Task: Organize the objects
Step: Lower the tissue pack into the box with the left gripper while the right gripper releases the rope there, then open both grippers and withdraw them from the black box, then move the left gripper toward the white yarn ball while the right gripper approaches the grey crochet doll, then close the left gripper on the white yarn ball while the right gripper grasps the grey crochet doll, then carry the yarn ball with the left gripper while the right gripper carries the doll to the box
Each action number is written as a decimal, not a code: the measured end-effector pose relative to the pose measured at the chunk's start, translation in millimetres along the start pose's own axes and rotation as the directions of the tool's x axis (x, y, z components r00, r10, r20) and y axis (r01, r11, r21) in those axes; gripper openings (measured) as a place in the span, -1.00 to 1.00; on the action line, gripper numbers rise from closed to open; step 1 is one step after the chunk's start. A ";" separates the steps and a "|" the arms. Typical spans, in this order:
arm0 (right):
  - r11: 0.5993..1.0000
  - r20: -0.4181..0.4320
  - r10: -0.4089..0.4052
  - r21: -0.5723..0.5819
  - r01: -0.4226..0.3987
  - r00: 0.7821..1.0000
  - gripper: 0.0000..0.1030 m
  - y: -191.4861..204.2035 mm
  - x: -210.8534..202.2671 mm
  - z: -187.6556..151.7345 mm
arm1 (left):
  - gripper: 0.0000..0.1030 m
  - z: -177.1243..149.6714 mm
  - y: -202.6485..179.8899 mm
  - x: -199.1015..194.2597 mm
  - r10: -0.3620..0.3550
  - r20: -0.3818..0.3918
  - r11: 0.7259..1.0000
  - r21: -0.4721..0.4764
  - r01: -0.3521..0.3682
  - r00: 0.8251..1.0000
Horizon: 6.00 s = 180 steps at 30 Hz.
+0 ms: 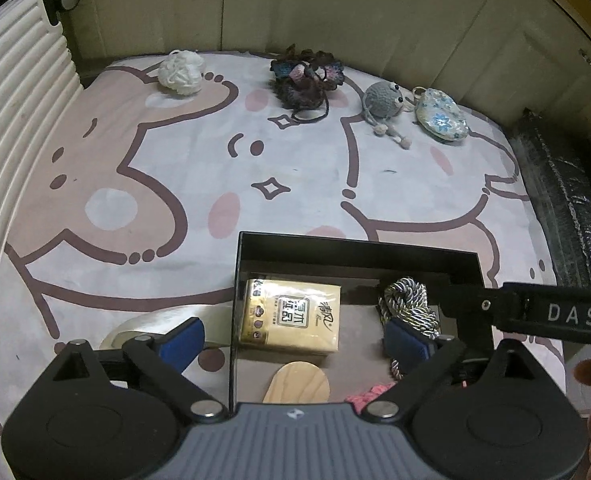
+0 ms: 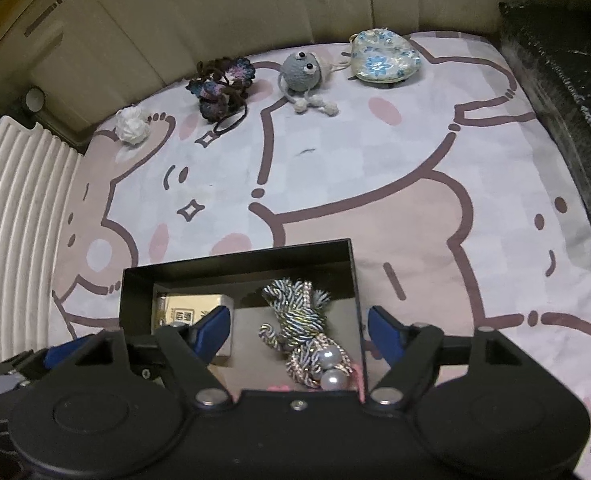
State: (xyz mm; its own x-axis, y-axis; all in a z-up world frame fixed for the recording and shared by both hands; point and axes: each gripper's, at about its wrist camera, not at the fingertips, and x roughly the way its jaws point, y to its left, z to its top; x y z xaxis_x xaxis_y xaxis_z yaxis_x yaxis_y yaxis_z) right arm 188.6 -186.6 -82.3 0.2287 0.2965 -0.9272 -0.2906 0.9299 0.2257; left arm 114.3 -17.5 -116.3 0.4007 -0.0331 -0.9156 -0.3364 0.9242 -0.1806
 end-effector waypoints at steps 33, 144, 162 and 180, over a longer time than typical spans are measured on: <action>0.996 0.102 -0.035 -0.083 0.043 0.994 0.80 4.4 -56.5 -17.3 | 1.00 -6.9 13.1 -52.7 0.068 0.075 0.998 -0.023 -0.066 0.995; 0.908 0.465 0.126 -0.409 0.087 0.876 0.30 -7.8 150.8 172.5 | 1.00 190.0 141.4 158.1 0.079 0.463 0.992 0.053 -0.116 0.883; 0.904 0.451 0.101 -0.413 0.107 0.887 0.14 -7.5 154.1 171.0 | 0.04 199.0 132.6 156.1 0.105 0.419 0.989 0.050 -0.138 0.902; 0.922 0.483 0.103 -0.374 0.098 0.870 0.14 -11.9 57.6 129.7 | -0.01 158.3 97.3 44.7 0.049 0.438 0.994 0.066 -0.086 0.897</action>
State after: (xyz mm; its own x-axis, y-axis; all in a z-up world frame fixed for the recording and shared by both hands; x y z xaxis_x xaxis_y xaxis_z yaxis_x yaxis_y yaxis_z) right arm 325.7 -152.4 -99.6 0.6177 0.4589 -0.6386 -0.5929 0.8053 0.0052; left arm 234.3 131.1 -117.9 0.7168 0.1822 -0.6731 -0.3126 0.9468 -0.0767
